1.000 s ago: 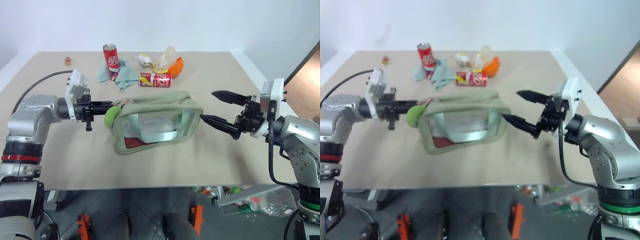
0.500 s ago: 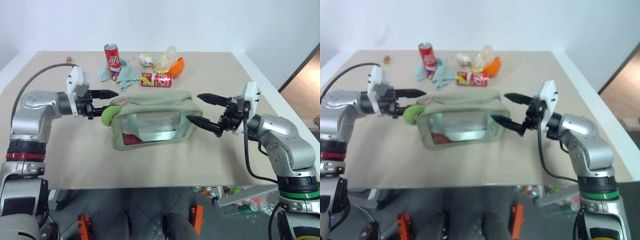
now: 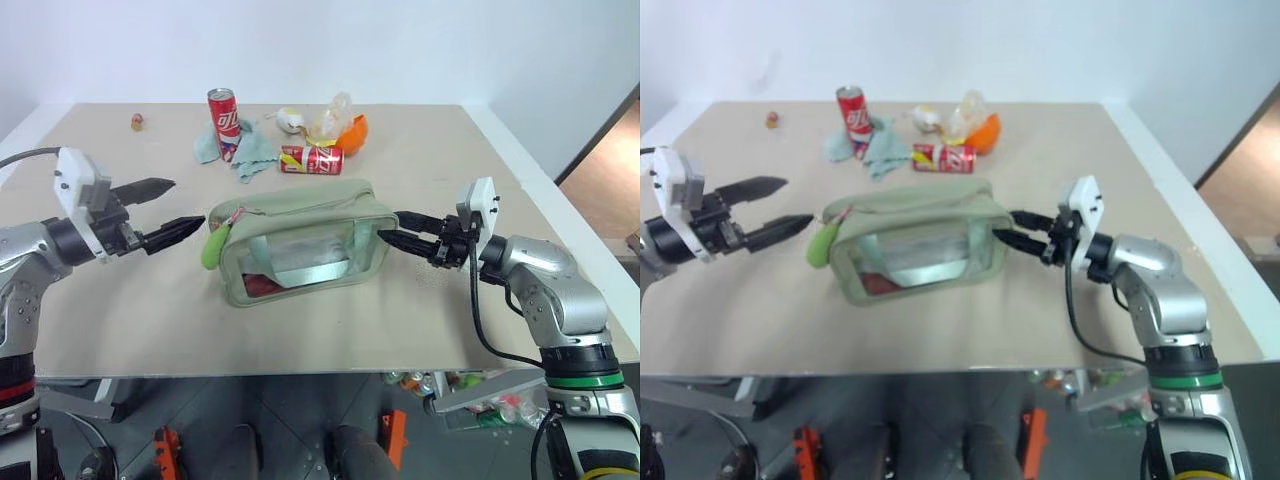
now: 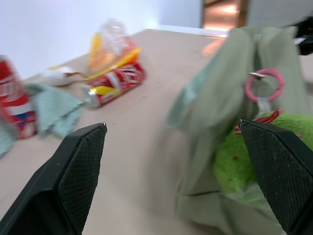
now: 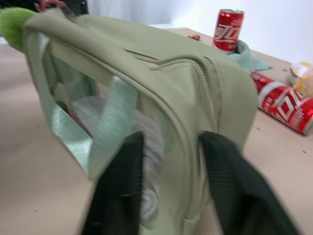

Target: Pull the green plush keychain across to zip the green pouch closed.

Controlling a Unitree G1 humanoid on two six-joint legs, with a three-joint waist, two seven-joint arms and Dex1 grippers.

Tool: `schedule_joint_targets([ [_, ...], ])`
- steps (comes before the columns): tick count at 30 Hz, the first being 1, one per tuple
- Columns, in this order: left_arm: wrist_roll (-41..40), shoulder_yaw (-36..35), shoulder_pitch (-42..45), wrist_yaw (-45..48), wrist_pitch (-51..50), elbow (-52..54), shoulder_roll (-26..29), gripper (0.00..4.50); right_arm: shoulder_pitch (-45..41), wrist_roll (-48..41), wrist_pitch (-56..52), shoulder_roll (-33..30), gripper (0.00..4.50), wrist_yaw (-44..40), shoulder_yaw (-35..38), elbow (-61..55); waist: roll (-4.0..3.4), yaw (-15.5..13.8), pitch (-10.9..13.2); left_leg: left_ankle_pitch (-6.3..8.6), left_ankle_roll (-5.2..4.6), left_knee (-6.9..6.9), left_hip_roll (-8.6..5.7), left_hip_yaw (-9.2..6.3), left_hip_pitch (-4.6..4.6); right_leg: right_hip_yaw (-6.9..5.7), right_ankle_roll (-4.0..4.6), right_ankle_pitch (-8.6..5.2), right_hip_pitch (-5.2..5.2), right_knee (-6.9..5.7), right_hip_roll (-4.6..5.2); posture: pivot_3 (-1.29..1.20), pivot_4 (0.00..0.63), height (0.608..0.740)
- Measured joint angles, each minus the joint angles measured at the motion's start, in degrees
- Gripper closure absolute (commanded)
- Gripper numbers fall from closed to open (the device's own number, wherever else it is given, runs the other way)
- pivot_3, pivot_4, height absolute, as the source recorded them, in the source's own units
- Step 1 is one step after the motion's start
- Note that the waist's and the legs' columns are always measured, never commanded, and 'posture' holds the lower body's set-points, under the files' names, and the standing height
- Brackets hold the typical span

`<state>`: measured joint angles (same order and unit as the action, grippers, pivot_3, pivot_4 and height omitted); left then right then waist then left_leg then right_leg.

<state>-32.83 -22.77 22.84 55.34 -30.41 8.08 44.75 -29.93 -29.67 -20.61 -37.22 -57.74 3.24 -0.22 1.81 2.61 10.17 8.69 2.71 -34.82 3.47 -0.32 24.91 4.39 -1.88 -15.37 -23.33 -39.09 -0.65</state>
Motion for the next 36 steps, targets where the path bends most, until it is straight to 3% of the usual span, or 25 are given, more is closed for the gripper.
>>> schedule_joint_targets([
  [2, -0.7, -0.8, -0.7, -1.2, -0.2, 1.0, 0.0, 0.0, -0.1, 0.0, -0.1, 0.2, 4.46, -0.2, -0.1, -0.1, 0.0, 0.0, 0.0, 0.0, 0.0, 0.0, 0.0, 0.01, -0.01, 0.01, 0.0, 0.01, 0.0, 0.0, 0.0, 0.0, 0.15, 0.74],
  [8, -8.3, -6.7, -9.5, -8.1, -6.4, 10.8, -2.7, 0.0, -1.7, -0.2, -0.6, 0.9, 4.46, -0.9, -0.3, 0.0, -0.01, 0.2, 0.0, 0.03, 0.0, 0.09, 0.08, 0.07, -0.05, 0.05, 0.04, -0.05, -0.03, 0.0, -0.03, 0.0, 0.15, 0.74],
  [13, -19.8, -9.0, -21.4, -15.9, -14.4, 22.6, -7.7, 0.0, -1.6, -0.2, -0.9, 0.5, 4.46, -1.0, -0.3, -0.5, 0.0, 0.1, 0.0, 0.03, 0.01, 0.1, 0.08, 0.07, -0.06, 0.06, 0.06, -0.06, -0.01, 0.01, 0.0, 0.0, 0.15, 0.74],
  [18, -28.0, -8.4, -22.8, -22.5, -16.8, 28.8, -8.3, 0.0, -0.6, -0.3, -1.7, 0.5, 4.46, -0.8, -0.2, -2.9, 0.0, 0.0, 0.0, -0.01, 0.01, 0.08, 0.08, 0.06, -0.29, 0.05, 0.13, 0.02, 0.19, -0.01, -0.04, 0.0, 0.15, 0.74],
  [25, -25.4, -6.3, -21.0, -25.2, -13.5, 26.5, -8.3, 0.0, -0.2, -0.3, -1.7, 0.4, 4.46, -0.8, -0.2, -3.0, 0.0, 0.0, 0.0, -0.04, 0.02, 0.08, 0.07, 0.17, -0.33, 0.15, 0.2, 0.01, 0.17, -0.01, -0.06, 0.0, 0.15, 0.74],
  [28, -25.1, -6.3, -21.0, -25.1, -12.9, 25.9, -8.1, 0.78, -0.2, -0.3, -1.7, 0.1, 4.5, -0.8, -0.2, -3.1, 0.0, 0.0, 0.0, -0.02, 0.03, 0.11, 0.07, 0.18, -0.26, 0.17, 0.09, -0.01, 0.11, -0.01, -0.05, 0.0, 0.15, 0.74],
  [36, -23.7, -6.2, -22.2, -23.3, -11.5, 22.6, -7.8, 3.55, 0.5, -0.3, -1.7, -0.3, 4.5, -0.6, -0.2, -4.0, 0.0, 0.0, 0.0, -0.02, 0.04, 0.19, 0.07, 0.17, -0.26, 0.16, 0.14, -0.04, 0.07, 0.0, -0.06, 0.0, 0.15, 0.74],
])
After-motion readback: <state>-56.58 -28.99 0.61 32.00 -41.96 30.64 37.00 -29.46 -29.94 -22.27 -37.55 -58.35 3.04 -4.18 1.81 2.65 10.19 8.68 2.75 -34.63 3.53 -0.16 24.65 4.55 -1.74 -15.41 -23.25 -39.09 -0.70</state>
